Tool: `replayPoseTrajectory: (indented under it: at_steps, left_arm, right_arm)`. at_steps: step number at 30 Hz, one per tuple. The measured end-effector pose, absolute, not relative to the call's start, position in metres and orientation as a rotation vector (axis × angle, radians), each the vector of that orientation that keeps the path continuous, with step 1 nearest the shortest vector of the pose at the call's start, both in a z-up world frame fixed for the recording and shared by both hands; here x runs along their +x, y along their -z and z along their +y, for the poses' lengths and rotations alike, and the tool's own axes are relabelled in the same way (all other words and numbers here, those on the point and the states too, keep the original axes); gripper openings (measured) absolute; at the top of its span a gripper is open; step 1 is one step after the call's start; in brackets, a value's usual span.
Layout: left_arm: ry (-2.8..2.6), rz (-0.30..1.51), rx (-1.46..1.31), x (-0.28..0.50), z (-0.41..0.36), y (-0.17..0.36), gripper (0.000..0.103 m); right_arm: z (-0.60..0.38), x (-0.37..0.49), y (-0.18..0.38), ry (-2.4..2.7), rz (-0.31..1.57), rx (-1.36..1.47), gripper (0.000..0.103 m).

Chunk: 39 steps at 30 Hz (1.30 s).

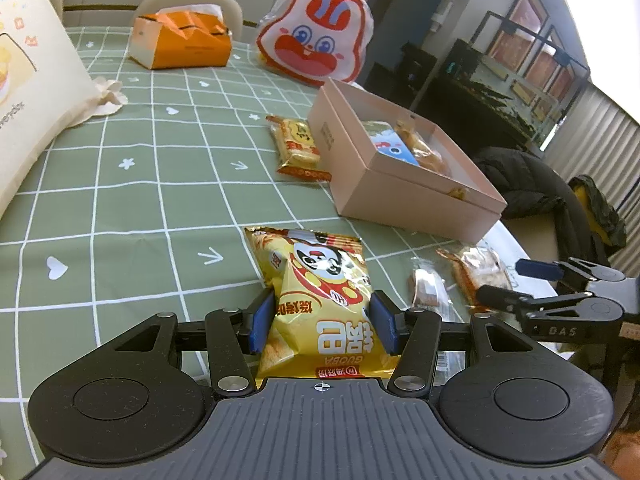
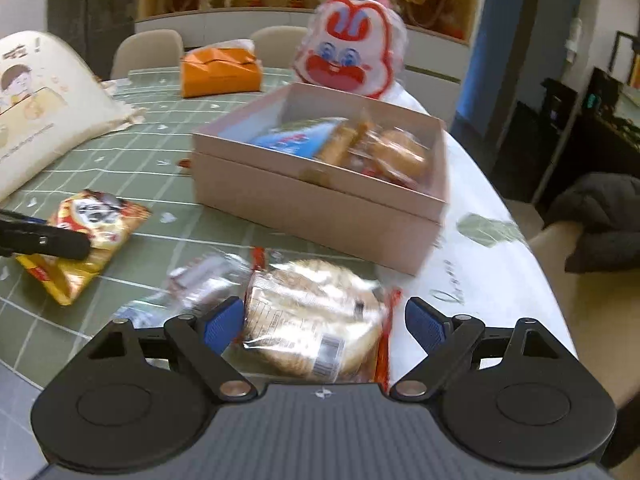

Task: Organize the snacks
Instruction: 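Grasp the wrapped round bread with the right gripper and lift it, then carry the yellow panda bag and round bread into the pink box, open both grippers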

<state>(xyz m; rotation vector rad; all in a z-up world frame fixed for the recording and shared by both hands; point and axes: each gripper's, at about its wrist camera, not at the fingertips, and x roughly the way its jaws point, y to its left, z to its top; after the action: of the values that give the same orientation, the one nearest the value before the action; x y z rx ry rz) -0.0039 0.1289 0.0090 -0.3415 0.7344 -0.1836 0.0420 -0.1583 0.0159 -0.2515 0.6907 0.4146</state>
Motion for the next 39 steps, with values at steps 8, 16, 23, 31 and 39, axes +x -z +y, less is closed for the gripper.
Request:
replayPoseTrajectory:
  at_steps: [8, 16, 23, 31, 39]
  left_arm:
    - [0.187, 0.738, -0.304, -0.004, 0.123, -0.009, 0.058]
    - [0.194, 0.739, -0.274, -0.006, 0.118, -0.009, 0.058]
    - [0.200, 0.736, -0.262, -0.006, 0.116, -0.009, 0.058]
    - [0.165, 0.712, -0.202, -0.011, 0.104, -0.010, 0.057]
    - [0.225, 0.595, -0.205, -0.006, 0.081, -0.077, 0.057]
  right_arm:
    - [-0.171, 0.051, -0.021, -0.420, 0.692, -0.224, 0.088]
    - [-0.162, 0.080, -0.003, -0.378, 0.780, -0.172, 0.089]
    - [-0.177, 0.059, -0.018, -0.419, 0.753, -0.138, 0.084]
    - [-0.180, 0.023, -0.036, -0.563, 0.734, -0.191, 0.084]
    - [-0.185, 0.016, -0.093, -0.650, 0.570, -0.188, 0.084]
